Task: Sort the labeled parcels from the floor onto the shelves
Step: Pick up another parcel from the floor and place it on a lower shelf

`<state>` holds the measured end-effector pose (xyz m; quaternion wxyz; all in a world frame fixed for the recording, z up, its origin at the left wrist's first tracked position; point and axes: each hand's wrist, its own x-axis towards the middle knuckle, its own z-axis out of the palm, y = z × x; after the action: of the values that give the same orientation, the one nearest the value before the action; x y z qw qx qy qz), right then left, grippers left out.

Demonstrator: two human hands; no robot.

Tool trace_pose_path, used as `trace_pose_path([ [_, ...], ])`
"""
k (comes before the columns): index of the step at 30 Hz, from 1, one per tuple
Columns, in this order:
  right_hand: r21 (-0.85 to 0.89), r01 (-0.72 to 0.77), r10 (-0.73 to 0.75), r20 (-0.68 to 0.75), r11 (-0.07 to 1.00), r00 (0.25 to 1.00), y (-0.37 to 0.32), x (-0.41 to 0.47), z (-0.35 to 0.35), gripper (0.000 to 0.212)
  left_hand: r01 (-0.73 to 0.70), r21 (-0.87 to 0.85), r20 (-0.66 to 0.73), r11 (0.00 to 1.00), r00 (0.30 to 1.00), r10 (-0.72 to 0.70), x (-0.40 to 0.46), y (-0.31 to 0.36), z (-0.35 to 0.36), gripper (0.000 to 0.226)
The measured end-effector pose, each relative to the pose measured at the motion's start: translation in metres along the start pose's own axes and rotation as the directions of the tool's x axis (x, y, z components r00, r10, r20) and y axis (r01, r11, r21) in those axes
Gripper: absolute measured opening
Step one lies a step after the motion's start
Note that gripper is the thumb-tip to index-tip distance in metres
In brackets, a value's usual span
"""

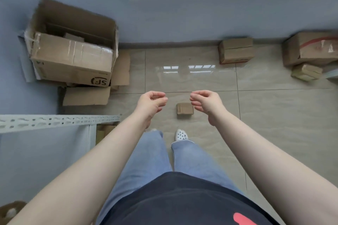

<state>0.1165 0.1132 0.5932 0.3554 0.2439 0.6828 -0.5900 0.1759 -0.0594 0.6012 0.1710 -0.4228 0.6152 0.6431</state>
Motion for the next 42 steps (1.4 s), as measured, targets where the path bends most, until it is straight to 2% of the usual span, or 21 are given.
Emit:
trace_pose_path([
  [3, 0.101, -0.050, 0.061, -0.109, 0.994, 0.992, 0.004, 0.015, -0.016, 0.027, 0.030, 0.095, 0.056, 0.995, 0.998, -0.035, 0.025, 0.010, 0.014, 0.014],
  [7, 0.244, -0.111, 0.173, -0.247, 0.963, 0.953, 0.020, 0.040, -0.030, 0.034, 0.017, 0.333, 0.166, 0.943, 0.983, -0.076, 0.079, 0.019, 0.035, 0.018],
  [11, 0.374, -0.147, 0.284, -0.343, 0.916, 0.895, 0.046, 0.066, -0.035, 0.036, -0.072, 0.578, 0.257, 0.813, 0.962, -0.097, 0.141, 0.020, 0.053, 0.021],
  [15, 0.505, -0.166, 0.395, -0.389, 0.847, 0.832, 0.083, 0.104, -0.029, 0.037, -0.172, 0.763, 0.308, 0.623, 0.944, -0.116, 0.199, 0.012, 0.072, 0.029],
  [20, 0.632, -0.199, 0.516, -0.368, 0.749, 0.774, 0.138, 0.179, -0.013, 0.053, -0.282, 0.852, 0.395, 0.442, 0.899, -0.190, 0.262, -0.027, 0.106, 0.058],
  [24, 0.687, -0.225, 0.573, -0.330, 0.690, 0.750, 0.205, 0.256, -0.002, 0.057, -0.337, 0.875, 0.424, 0.347, 0.880, -0.215, 0.327, -0.090, 0.139, 0.062],
  [28, 0.741, -0.294, 0.648, -0.242, 0.604, 0.722, 0.279, 0.333, 0.006, 0.065, -0.341, 0.908, 0.394, 0.243, 0.892, -0.220, 0.400, -0.165, 0.163, 0.059],
  [35, 0.759, -0.406, 0.755, -0.166, 0.509, 0.635, 0.391, 0.444, 0.022, 0.081, -0.286, 0.934, 0.335, 0.212, 0.910, -0.245, 0.507, -0.285, 0.191, 0.064],
  [38, 0.763, -0.398, 0.743, -0.157, 0.510, 0.651, 0.418, 0.479, 0.028, 0.068, -0.282, 0.941, 0.321, 0.186, 0.919, -0.228, 0.536, -0.315, 0.195, 0.071],
  [42, 0.764, -0.389, 0.697, -0.108, 0.514, 0.709, 0.426, 0.507, 0.032, 0.030, -0.271, 0.946, 0.314, 0.180, 0.903, -0.292, 0.551, -0.337, 0.200, 0.069],
])
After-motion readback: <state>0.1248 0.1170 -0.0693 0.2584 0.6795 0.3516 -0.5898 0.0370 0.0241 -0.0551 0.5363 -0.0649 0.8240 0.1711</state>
